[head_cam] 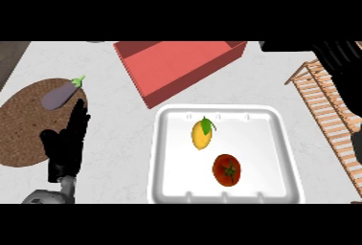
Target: Pick the lemon from the tray and place it in the tiered shelf
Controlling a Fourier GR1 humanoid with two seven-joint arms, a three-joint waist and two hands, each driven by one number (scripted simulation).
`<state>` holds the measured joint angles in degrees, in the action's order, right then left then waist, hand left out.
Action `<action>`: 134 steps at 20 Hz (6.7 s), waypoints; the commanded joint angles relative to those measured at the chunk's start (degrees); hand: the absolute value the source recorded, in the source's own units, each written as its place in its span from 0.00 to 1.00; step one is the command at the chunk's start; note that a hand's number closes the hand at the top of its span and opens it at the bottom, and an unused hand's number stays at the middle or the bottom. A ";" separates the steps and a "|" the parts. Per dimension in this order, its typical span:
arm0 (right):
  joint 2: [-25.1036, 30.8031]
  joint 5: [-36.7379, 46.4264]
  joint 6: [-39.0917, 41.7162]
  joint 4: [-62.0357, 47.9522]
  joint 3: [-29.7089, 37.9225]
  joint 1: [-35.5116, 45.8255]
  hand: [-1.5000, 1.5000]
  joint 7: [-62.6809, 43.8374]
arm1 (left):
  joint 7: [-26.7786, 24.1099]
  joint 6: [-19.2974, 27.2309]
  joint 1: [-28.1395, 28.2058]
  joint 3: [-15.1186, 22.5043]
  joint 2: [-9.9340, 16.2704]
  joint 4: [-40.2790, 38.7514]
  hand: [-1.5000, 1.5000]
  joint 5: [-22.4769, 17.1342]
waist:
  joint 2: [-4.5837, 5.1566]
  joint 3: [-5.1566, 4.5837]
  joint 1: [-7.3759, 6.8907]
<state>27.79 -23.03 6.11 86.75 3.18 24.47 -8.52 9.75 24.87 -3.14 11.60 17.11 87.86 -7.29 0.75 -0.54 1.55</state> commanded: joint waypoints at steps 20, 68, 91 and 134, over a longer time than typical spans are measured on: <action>-6.33 38.08 -29.54 31.47 -14.98 -43.41 0.00 -11.95 | 4.22 -14.62 3.69 -4.52 1.57 -7.85 0.50 -10.20 | -0.90 0.47 -0.91; -27.76 71.52 -16.55 -3.91 -32.09 1.60 0.00 -75.35 | 6.44 -18.27 -0.65 -7.63 -0.39 -10.35 0.50 -8.39 | -0.80 0.53 -2.33; -27.77 72.82 -26.50 -19.80 -31.51 4.92 0.00 -68.47 | 8.75 -18.51 2.43 -8.00 -1.21 -4.05 0.50 -6.45 | -0.81 0.58 -2.80; -10.58 100.71 -22.07 -41.61 -1.68 47.08 1.00 -76.73 | 7.45 -20.86 2.11 -12.11 -2.47 -9.58 0.50 -5.11 | -2.35 0.22 0.57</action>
<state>16.17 72.30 -23.46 45.41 -1.64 66.10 -72.20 16.96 4.01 -1.15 -0.44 14.82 78.35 -12.25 -1.59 -0.26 1.76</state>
